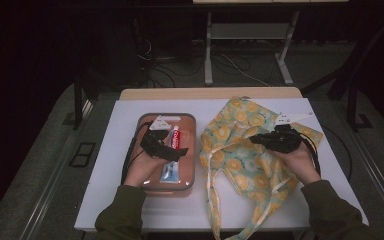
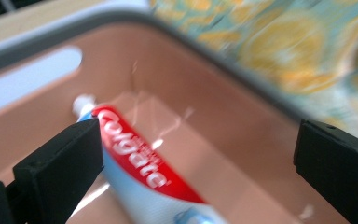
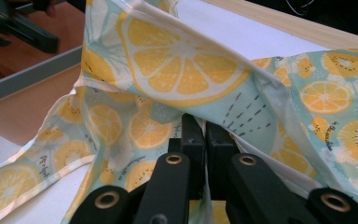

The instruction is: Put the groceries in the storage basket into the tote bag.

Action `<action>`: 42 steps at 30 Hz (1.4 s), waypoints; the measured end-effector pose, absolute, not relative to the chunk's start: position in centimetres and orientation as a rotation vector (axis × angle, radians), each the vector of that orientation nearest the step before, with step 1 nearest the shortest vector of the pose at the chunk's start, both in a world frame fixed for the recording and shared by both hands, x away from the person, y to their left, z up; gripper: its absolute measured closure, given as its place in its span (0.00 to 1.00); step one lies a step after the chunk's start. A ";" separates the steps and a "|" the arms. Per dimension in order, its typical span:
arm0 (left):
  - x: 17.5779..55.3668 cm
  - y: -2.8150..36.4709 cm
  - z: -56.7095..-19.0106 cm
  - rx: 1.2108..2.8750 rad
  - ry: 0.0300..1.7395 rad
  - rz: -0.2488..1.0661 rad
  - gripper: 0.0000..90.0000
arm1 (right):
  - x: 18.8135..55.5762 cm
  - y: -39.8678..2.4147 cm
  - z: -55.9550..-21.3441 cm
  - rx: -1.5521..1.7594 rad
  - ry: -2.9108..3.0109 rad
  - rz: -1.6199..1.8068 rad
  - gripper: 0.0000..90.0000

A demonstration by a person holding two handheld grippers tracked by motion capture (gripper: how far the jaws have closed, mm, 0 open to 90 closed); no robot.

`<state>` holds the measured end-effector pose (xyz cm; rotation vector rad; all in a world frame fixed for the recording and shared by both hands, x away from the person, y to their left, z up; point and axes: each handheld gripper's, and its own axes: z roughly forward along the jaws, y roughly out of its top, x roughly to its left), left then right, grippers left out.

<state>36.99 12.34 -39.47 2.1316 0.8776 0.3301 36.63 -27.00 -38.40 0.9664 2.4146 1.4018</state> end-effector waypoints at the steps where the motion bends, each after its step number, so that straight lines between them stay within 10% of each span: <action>1: 37.1 12.2 -39.8 2.147 0.897 0.337 0.00 | 36.6 -27.0 -38.4 0.965 2.415 1.402 0.98; 20: 39.0 12.2 -42.7 2.328 1.121 0.209 0.06 | 36.6 -26.9 -38.6 0.956 2.424 1.392 0.98; 42: 38.7 12.3 -41.8 2.342 1.200 0.223 0.67 | 36.6 -26.9 -38.7 0.957 2.424 1.388 0.98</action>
